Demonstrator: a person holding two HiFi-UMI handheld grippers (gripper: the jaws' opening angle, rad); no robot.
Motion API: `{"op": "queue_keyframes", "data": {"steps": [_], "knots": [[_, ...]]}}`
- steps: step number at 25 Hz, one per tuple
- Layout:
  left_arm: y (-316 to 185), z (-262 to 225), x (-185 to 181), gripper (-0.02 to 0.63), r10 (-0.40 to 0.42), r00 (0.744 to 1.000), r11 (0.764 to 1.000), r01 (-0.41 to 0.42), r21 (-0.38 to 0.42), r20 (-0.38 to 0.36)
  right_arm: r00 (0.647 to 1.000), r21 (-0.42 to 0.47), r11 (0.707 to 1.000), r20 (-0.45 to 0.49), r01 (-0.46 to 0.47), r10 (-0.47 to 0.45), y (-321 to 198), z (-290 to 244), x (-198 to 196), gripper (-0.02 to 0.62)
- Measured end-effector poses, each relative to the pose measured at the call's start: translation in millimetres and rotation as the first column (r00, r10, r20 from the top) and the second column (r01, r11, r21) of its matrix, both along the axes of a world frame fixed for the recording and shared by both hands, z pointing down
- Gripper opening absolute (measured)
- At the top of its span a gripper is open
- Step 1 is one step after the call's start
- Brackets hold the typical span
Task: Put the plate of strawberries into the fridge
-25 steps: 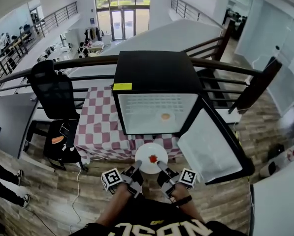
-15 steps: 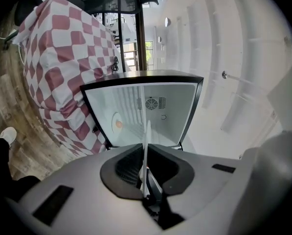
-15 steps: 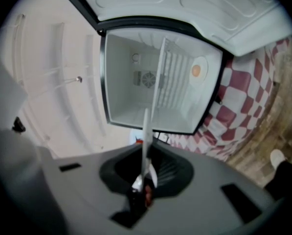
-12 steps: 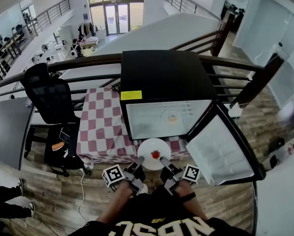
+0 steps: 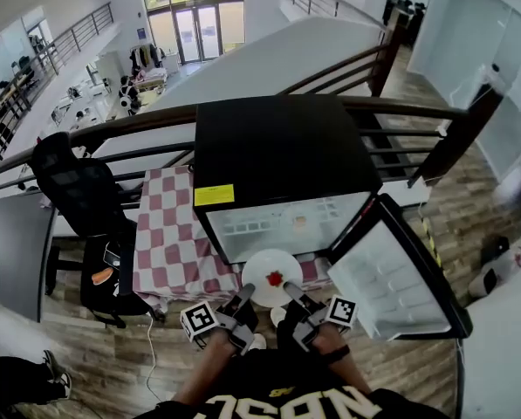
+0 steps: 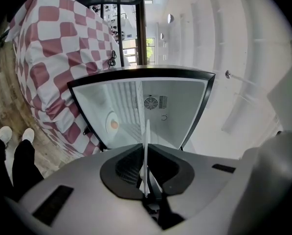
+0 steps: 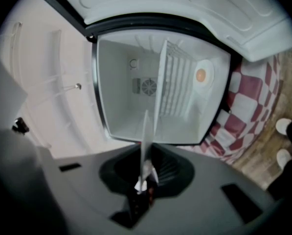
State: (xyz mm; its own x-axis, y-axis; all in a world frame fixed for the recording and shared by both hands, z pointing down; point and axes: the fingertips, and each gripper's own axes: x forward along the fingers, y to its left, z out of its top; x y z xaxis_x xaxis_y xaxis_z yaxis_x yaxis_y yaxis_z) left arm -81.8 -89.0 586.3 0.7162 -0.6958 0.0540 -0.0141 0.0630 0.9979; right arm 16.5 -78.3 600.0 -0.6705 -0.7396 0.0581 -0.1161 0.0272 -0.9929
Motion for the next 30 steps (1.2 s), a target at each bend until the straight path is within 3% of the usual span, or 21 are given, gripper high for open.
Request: {"op": "queue_keyframes", "data": {"steps": [10, 30], "knots": [[-44.1, 6.9, 25.4, 0.032, -0.007, 0.998, 1.0, 0.008, -0.017, 0.058, 1.0, -0.028, 1.0, 0.019, 0.01, -0.009, -46.4, 3.2, 25.0, 0.043], [-116.0, 8.6, 32.9, 0.032, -0.066, 0.996, 0.997, 0.067, -0.025, 0.056, 0.999, -0.036, 0.999, 0.044, 0.026, -0.024, -119.8, 1.7, 31.0, 0.043]]}}
